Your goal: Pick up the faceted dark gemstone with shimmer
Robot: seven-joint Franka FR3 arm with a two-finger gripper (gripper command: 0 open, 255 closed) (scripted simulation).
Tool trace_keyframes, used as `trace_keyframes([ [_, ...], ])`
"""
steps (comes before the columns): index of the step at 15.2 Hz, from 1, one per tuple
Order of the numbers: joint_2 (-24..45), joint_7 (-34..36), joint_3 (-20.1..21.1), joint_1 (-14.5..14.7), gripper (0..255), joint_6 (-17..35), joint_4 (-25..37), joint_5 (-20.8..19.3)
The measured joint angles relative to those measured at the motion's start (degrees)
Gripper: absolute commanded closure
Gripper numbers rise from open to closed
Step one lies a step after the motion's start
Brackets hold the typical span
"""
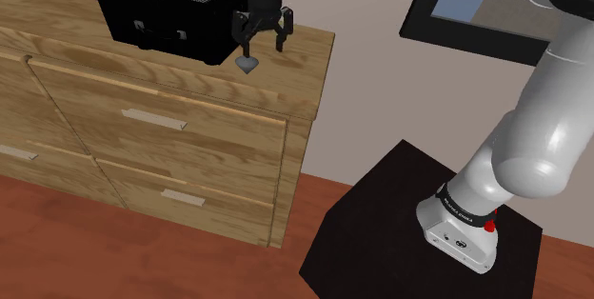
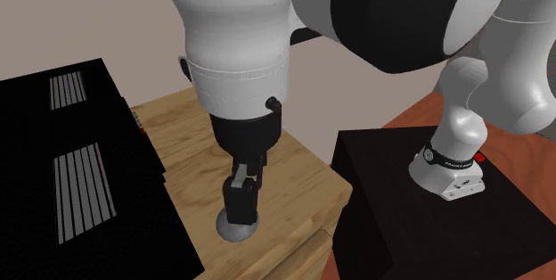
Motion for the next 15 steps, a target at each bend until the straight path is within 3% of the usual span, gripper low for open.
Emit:
trace_keyframes([
  [4,8.29,2.51,0.16,2.14,0,-1.66,9.93,-1.72],
  [11,9.26,2.80,-0.02,2.03,0,2.84,6.41,-1.97],
  [12,9.22,2.86,-0.01,2.03,255,3.22,5.99,-1.97],
  [15,9.10,2.93,0.01,2.03,255,3.63,5.58,-1.97],
])
